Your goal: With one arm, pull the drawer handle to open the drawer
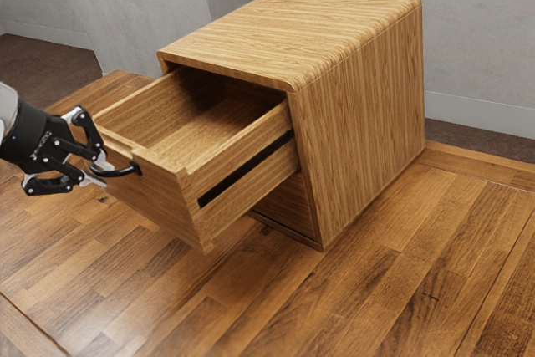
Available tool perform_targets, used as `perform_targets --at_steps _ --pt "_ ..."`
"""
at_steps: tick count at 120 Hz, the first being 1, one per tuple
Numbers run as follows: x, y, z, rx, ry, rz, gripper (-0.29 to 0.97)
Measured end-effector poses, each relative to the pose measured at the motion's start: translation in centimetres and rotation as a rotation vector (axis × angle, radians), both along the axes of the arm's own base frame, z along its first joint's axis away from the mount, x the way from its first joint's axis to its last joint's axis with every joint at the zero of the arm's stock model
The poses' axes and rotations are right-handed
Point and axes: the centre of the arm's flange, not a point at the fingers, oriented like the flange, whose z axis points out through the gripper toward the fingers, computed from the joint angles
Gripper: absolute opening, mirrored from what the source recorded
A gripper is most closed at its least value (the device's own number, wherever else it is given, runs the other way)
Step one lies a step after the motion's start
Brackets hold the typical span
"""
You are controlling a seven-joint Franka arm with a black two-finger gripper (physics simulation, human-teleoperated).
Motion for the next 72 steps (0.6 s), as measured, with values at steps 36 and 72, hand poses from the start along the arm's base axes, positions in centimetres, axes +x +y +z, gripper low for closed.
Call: perform_targets --at_steps 36,72 --pt "-2.1 0.2 -0.3 -0.014 0.042 0.004 0.04" --pt "-2.9 0.5 -0.1 -0.008 0.07 0.017 0.12"
